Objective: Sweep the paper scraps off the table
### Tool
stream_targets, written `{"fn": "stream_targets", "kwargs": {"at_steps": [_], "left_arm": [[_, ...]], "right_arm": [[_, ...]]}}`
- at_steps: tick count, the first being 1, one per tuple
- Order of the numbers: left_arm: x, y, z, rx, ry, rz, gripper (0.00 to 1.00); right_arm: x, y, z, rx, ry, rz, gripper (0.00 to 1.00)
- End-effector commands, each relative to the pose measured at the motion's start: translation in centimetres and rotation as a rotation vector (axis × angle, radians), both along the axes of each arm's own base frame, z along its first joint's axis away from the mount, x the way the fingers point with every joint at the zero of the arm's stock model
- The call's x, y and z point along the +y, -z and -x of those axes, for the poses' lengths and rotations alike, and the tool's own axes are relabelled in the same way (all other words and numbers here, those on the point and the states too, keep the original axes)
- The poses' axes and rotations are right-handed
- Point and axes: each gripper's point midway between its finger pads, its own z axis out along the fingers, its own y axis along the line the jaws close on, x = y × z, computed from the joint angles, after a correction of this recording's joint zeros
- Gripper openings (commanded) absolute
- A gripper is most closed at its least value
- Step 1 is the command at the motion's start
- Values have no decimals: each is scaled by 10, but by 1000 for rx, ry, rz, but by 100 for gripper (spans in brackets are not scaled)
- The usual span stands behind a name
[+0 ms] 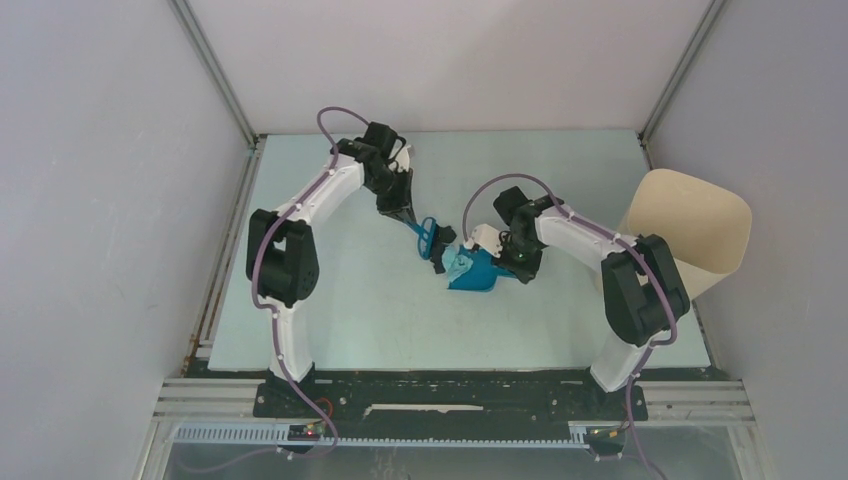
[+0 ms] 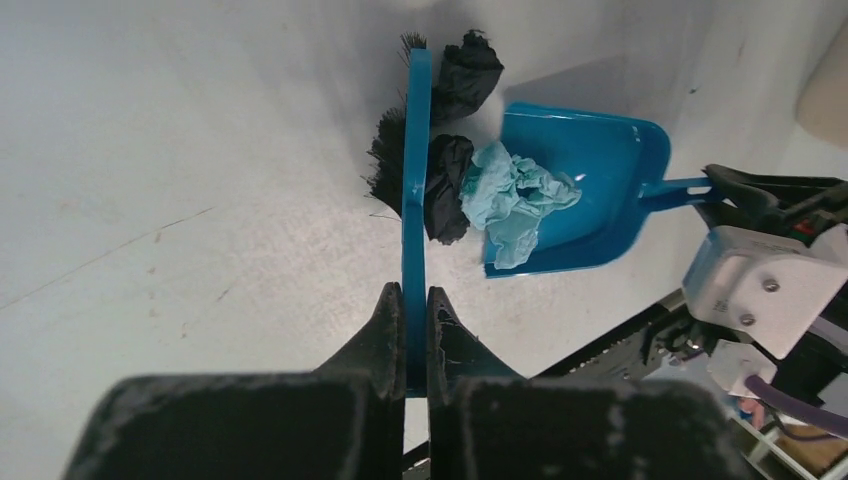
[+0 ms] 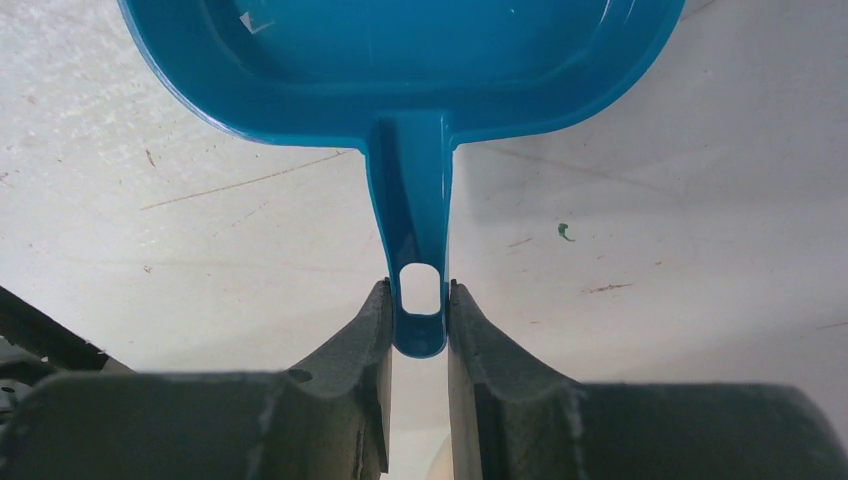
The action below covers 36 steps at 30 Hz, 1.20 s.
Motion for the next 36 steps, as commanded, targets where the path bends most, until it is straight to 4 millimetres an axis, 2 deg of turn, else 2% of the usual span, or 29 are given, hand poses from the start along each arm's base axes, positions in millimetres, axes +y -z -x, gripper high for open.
{"fn": "stream_targets", "kwargs": {"at_steps": [1, 9, 19, 27, 32, 36], "left_arm": [[-25, -10, 11, 20, 27, 107, 0], [-35, -13, 20, 32, 51, 135, 0], [-33, -22, 34, 28, 60, 146, 0], [-32, -33, 30, -2, 49, 157, 0], [-9, -32, 18, -57, 4, 65, 0], [9, -36, 6, -95, -42, 11, 0]], "right_arm": [[15, -6, -9, -18, 17, -38, 8], [19, 1, -15, -19, 46, -47, 8], [16, 10, -16, 14, 89, -74, 8], [8, 16, -15, 9, 128, -60, 9], [2, 19, -8, 34, 129, -47, 11], [5, 22, -2, 64, 135, -81, 19]]}}
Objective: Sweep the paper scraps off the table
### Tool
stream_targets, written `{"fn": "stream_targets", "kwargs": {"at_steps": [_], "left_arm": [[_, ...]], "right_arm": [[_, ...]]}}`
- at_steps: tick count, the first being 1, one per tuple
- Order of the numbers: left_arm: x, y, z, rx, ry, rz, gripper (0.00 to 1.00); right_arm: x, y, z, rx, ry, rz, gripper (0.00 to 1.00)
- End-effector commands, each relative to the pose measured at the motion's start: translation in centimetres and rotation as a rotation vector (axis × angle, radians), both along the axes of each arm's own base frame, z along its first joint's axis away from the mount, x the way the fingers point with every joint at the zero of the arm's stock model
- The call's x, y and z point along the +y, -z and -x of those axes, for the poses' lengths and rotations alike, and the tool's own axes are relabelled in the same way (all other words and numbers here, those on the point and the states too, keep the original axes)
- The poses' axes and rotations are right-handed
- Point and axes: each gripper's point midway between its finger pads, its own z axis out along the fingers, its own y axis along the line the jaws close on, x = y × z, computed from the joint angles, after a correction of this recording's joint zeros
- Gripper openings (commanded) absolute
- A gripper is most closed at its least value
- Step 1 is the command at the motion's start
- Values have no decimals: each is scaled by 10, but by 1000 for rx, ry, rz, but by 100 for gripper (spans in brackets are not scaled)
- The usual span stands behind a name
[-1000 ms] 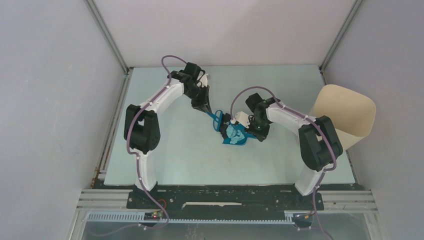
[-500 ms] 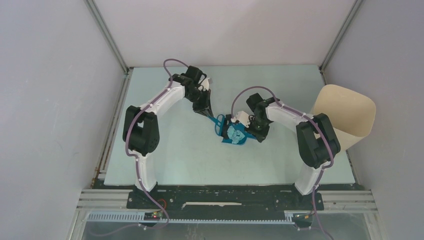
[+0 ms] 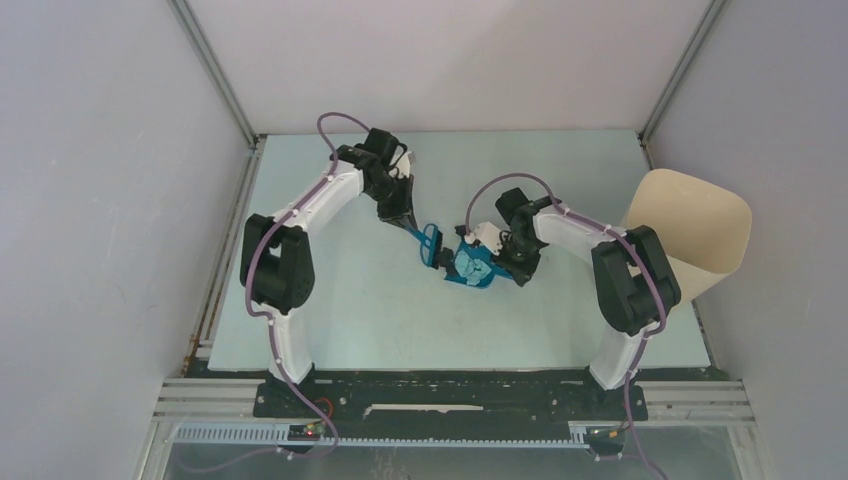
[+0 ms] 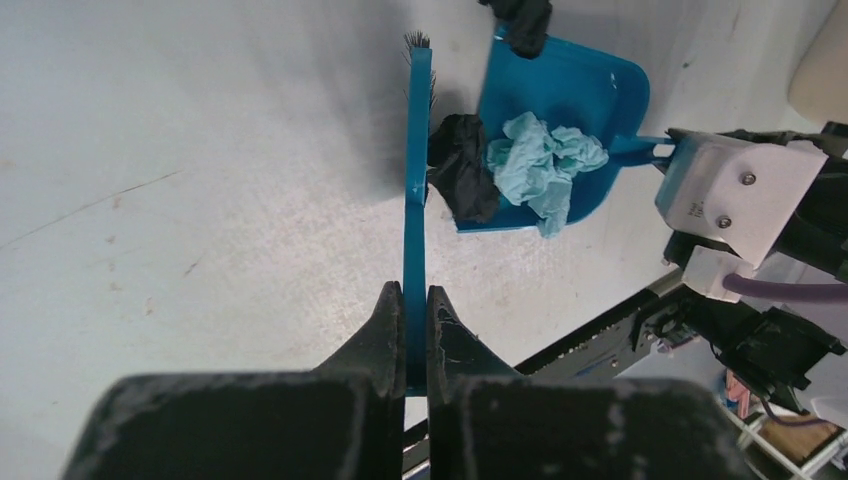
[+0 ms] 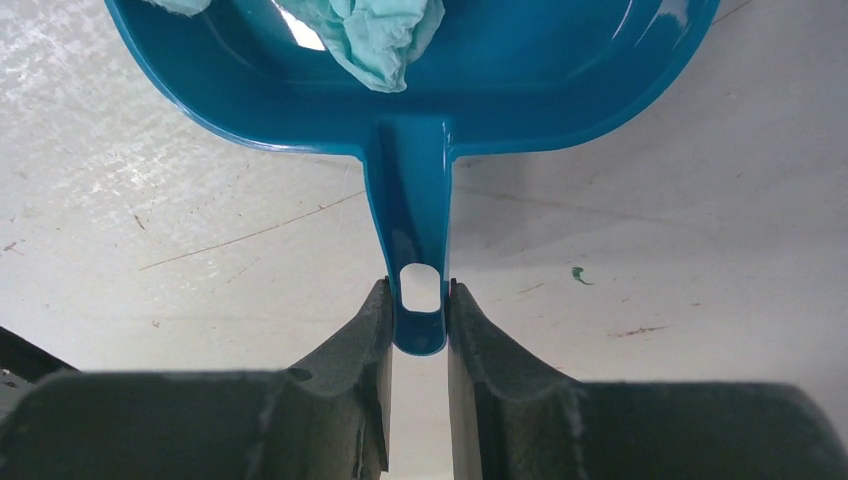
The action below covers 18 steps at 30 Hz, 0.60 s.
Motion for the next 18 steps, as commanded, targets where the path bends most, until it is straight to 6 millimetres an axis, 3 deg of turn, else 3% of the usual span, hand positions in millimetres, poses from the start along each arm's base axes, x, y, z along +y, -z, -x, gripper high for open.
{"fn": "stream_targets", "kwargs": {"at_steps": [1, 12, 15, 18], "left_arm": [[23, -34, -18, -130, -54, -42, 0], [17, -25, -15, -86, -38, -13, 0], [7, -26, -14, -77, -27, 33, 0], [-3, -30, -12, -79, -17, 70, 0]], "right_arm": [[3, 0, 7, 28, 20, -48, 21], [19, 10, 7, 49, 1, -125, 48], [23, 12, 6, 49, -4, -133, 45], [24, 13, 3, 38, 9, -130, 33]]}}
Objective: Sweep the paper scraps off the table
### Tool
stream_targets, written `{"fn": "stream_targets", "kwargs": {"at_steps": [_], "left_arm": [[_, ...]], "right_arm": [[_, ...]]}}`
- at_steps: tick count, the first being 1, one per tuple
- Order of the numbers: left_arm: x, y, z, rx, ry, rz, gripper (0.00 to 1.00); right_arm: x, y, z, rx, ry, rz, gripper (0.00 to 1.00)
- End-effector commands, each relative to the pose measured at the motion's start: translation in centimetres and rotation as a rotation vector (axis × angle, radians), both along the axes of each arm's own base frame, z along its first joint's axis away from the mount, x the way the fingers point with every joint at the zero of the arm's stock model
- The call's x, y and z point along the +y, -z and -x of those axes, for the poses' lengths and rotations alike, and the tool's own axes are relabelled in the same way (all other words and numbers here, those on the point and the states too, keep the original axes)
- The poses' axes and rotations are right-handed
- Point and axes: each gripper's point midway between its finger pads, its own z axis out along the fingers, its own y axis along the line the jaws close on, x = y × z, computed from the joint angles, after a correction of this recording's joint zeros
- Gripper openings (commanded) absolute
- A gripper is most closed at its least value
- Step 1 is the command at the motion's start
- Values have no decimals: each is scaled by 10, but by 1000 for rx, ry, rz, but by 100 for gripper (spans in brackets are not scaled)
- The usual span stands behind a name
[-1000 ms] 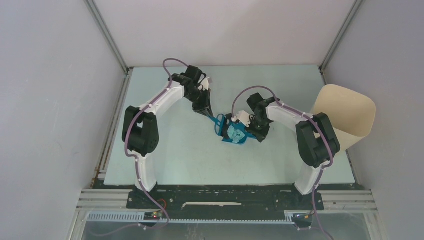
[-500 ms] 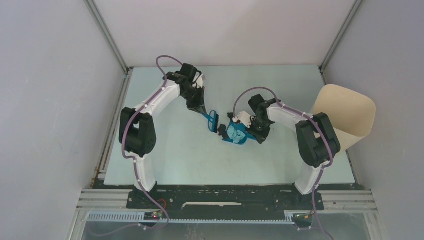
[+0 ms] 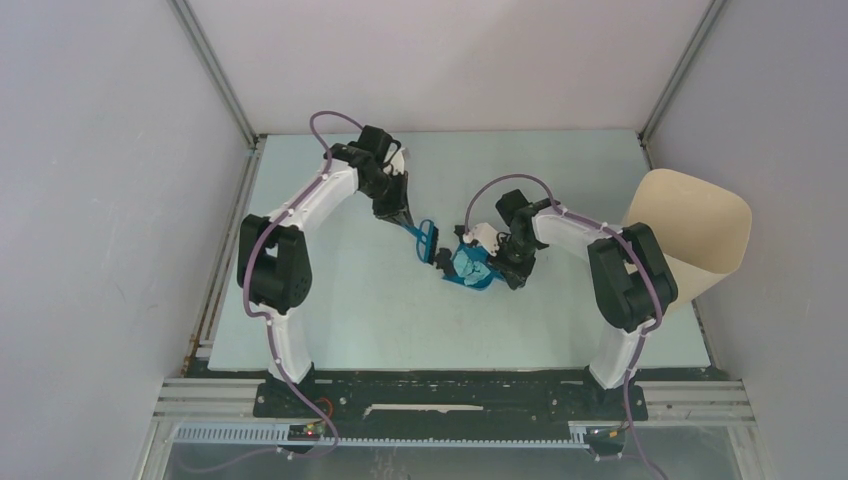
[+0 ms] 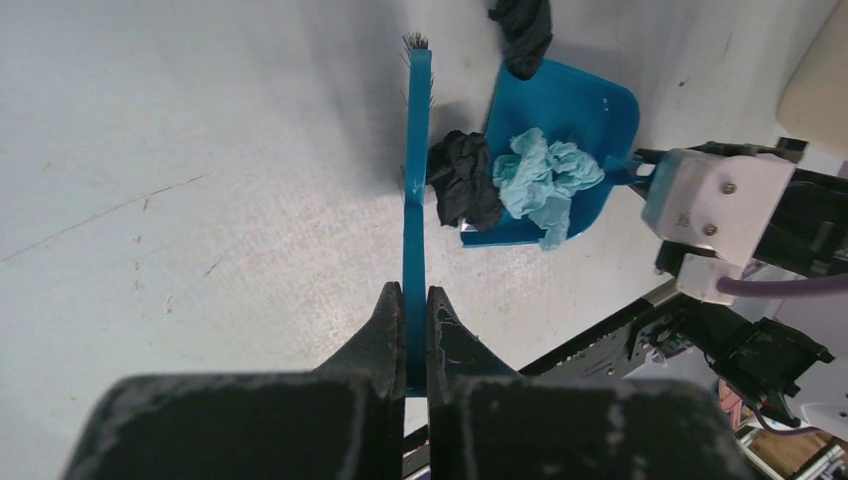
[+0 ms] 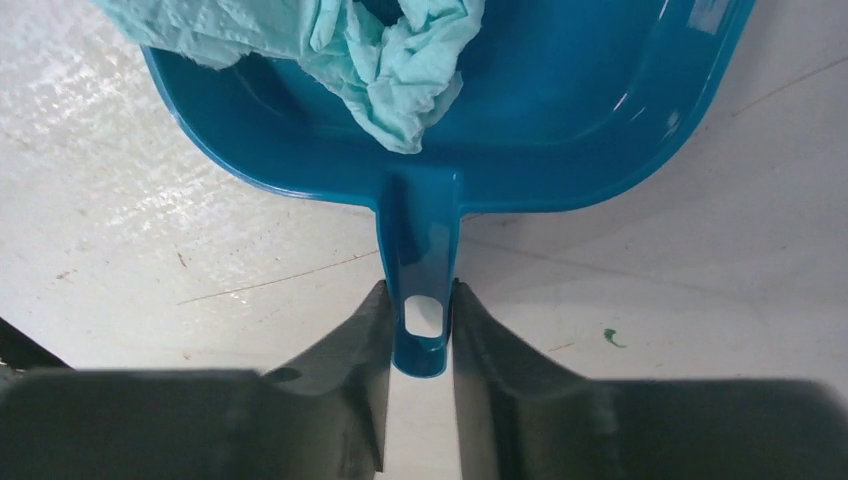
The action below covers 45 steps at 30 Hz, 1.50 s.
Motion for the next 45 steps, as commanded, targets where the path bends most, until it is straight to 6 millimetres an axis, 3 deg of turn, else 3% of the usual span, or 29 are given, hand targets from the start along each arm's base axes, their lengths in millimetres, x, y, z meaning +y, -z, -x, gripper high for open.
{"fn": "stream_targets", "kwargs": {"at_steps": [1, 3, 15, 23, 31, 36, 40, 45], "left_arm": [[-22, -28, -2, -64, 34, 97, 0], [-27, -29, 0, -66, 45, 111, 0], [-74, -40, 26, -20, 156, 259, 0], [-61, -58, 23, -95, 136, 178, 0], [-35, -81, 0, -231, 88, 19, 0], [-37, -82, -38, -290, 67, -60, 0], [-32, -68, -69, -278, 67, -182, 0], [-39, -38, -65, -203, 108, -169, 0]], "right_arm": [[7, 3, -3, -11, 13, -20, 25], [4, 1, -3, -16, 20, -8, 17], [-21, -15, 8, -33, 63, 136, 14], [-39, -22, 14, -43, 85, 149, 13], [-62, -28, 18, -43, 119, 156, 13], [-69, -29, 20, -29, 138, 159, 12], [-71, -30, 25, -14, 141, 165, 12], [-73, -32, 27, -12, 139, 171, 12]]}}
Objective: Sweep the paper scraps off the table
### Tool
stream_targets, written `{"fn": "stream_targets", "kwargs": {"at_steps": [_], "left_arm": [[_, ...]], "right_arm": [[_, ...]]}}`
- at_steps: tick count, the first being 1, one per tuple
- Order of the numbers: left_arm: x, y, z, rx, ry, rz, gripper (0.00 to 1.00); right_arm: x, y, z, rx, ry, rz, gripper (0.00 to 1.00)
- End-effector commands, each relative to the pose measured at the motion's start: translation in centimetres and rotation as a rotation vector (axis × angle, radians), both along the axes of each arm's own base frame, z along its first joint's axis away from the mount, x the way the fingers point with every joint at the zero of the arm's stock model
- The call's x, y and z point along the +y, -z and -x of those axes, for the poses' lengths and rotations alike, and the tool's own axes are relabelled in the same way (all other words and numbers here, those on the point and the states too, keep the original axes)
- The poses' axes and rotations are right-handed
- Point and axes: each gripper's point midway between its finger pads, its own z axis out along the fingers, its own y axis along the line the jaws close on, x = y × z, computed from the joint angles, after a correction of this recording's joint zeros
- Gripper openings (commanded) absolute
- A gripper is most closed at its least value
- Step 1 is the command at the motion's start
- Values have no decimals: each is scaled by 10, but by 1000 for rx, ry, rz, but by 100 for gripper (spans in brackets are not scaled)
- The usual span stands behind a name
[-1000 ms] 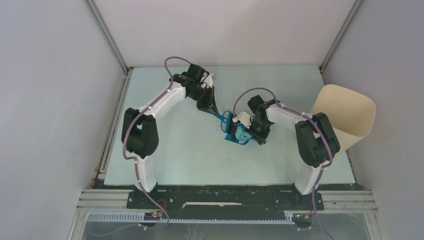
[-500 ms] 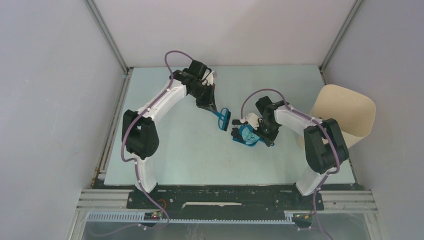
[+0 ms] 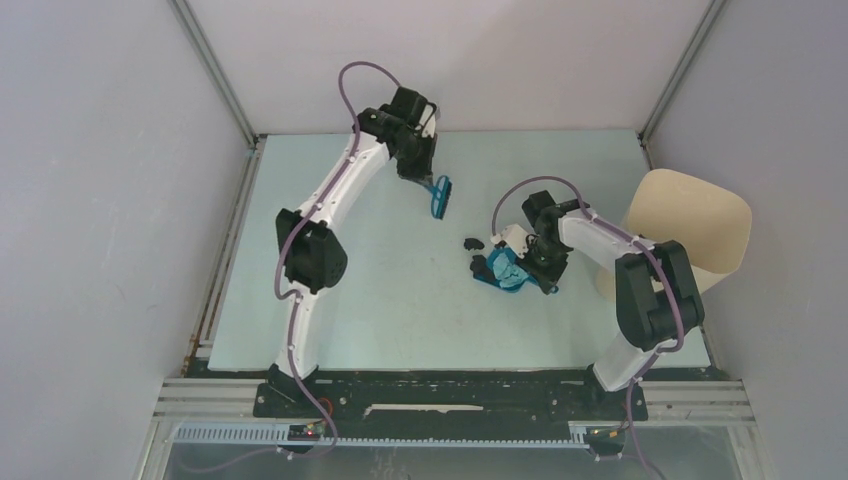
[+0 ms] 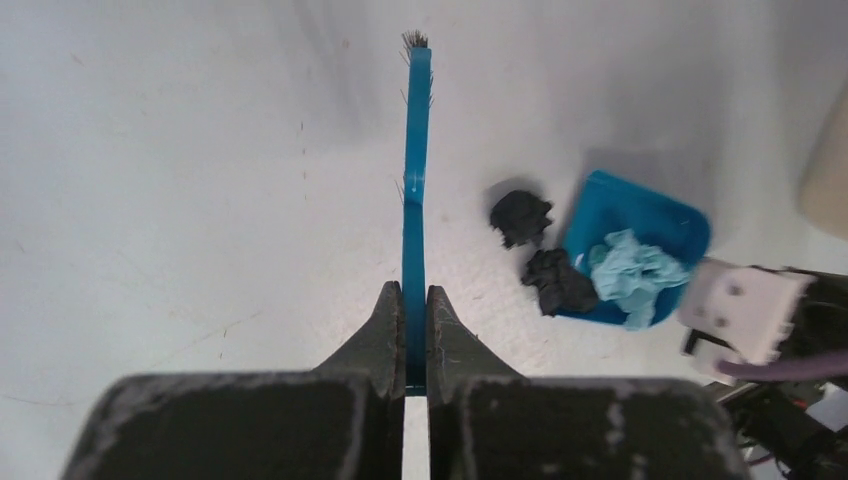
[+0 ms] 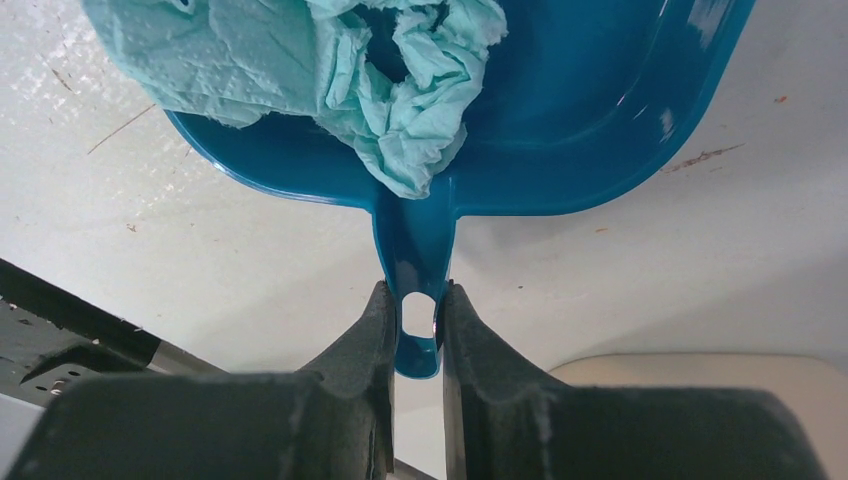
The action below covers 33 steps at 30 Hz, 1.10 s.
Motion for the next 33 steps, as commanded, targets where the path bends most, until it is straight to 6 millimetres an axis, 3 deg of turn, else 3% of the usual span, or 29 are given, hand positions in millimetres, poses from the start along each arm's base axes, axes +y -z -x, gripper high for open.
{"fn": "stream_targets", "kwargs": {"at_steps": [1, 6, 11, 18, 21, 28, 33], "left_arm": [[8, 35, 16, 122, 40, -70, 0], [-9, 49, 26, 192, 91, -6, 0], [-44, 59, 43, 284, 180, 132, 0], [-69, 67, 73, 344, 243, 147, 0], [-74, 64, 84, 345, 248, 156, 0], [-87, 32, 95, 294, 265, 201, 0], [-89, 22, 90, 257, 248, 200, 0]], "right_arm": [[-3, -10, 3, -19, -13, 4, 12], [-5, -7, 3, -13, -19, 20, 12], [-3, -1, 0, -10, -22, 23, 12], [-1, 6, -5, -5, -24, 18, 12], [4, 7, -8, -2, -21, 0, 11], [13, 8, -19, -23, -12, -37, 11], [15, 7, -21, -24, 4, -78, 11]]}}
